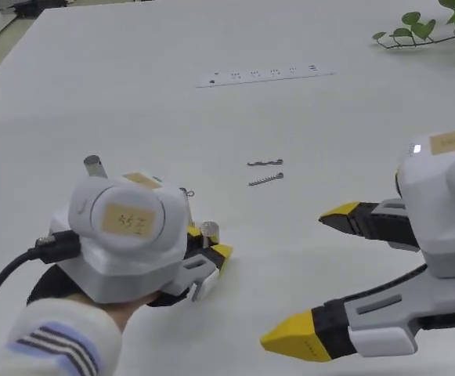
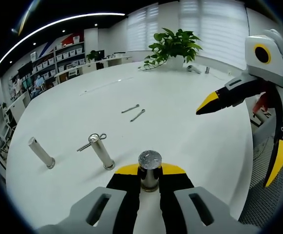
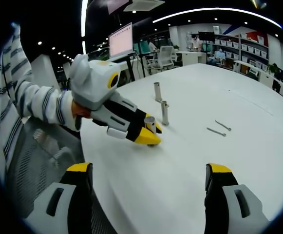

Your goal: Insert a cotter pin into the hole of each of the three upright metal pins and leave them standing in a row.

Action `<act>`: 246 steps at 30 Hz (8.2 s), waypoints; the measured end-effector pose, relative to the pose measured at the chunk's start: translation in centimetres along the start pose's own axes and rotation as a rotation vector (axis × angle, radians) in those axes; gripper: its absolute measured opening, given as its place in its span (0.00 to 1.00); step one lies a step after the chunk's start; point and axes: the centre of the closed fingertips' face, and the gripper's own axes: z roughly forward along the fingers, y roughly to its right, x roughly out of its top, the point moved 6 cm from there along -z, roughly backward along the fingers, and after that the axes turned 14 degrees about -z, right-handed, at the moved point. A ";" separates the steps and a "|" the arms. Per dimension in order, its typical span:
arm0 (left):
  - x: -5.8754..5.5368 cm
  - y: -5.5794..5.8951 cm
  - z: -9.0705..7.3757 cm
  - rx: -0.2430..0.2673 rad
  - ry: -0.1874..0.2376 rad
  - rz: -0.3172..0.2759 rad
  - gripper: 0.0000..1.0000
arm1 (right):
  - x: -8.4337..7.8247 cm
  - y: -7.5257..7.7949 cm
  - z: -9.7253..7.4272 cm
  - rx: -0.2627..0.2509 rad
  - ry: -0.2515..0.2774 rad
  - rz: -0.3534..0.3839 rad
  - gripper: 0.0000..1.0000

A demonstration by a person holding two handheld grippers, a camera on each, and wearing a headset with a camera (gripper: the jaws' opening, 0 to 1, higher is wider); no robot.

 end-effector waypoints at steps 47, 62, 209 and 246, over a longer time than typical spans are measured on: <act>-0.7 1.5 -3.9 -0.244 -0.016 0.077 0.58 | -0.5 0.6 -0.7 -0.027 -0.001 0.025 0.96; -1.9 0.3 -5.5 -0.263 0.020 -0.066 0.86 | -1.3 1.4 -1.2 -0.037 -0.025 0.043 0.96; -3.7 -0.6 -7.9 -0.264 0.054 -0.243 0.99 | 1.2 16.7 8.9 0.350 -0.418 -0.642 0.04; -2.3 0.0 -8.7 -0.223 0.068 -0.253 0.94 | 1.5 16.3 9.0 0.329 -0.481 -0.607 0.03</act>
